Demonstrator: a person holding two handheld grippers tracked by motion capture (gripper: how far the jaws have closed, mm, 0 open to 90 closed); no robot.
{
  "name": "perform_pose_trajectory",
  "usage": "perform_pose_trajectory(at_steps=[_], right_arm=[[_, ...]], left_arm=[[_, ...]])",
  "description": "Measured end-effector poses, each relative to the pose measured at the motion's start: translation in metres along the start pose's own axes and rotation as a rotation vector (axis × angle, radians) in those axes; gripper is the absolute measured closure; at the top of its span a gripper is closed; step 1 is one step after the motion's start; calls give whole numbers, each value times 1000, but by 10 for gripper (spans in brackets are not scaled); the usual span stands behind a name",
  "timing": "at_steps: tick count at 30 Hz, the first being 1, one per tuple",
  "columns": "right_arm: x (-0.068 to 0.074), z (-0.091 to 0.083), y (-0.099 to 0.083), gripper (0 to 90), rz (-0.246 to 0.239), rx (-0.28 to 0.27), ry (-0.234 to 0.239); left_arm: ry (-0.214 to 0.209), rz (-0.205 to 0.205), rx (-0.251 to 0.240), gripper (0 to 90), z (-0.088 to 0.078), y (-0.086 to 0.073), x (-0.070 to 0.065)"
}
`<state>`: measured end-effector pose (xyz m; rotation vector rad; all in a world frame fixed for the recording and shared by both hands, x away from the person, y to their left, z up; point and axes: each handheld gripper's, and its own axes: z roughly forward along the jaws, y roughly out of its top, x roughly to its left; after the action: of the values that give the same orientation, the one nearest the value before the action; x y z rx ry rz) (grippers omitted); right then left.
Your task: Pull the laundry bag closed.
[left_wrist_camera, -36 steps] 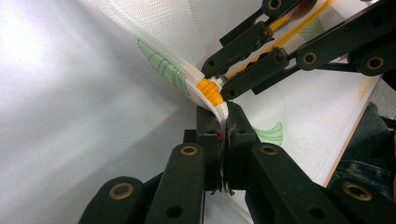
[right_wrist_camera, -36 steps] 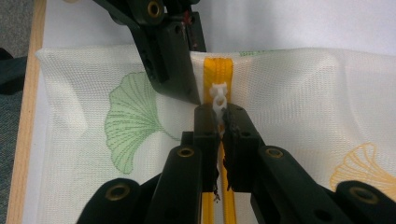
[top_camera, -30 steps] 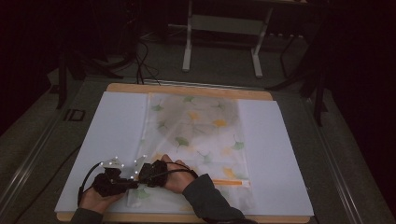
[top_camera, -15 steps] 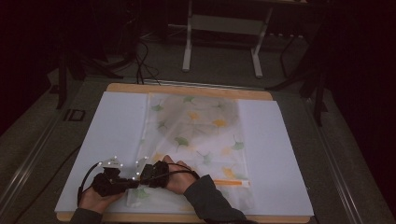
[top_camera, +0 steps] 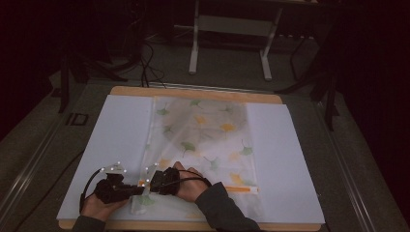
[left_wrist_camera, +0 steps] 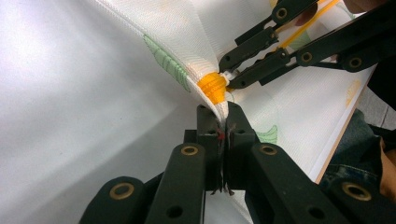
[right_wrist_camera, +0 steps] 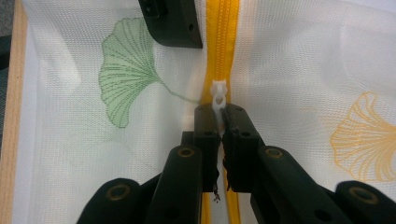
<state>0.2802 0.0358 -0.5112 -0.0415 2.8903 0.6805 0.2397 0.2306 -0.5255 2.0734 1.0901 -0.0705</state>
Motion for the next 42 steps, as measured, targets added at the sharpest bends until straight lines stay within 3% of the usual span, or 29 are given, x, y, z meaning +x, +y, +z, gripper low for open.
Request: perform_pose_trajectory(at_steps=[42], right_arm=[[1, -13, -27, 849, 12, 6, -26]], left_arm=[[-5, -3, -10, 878, -4, -2, 2]])
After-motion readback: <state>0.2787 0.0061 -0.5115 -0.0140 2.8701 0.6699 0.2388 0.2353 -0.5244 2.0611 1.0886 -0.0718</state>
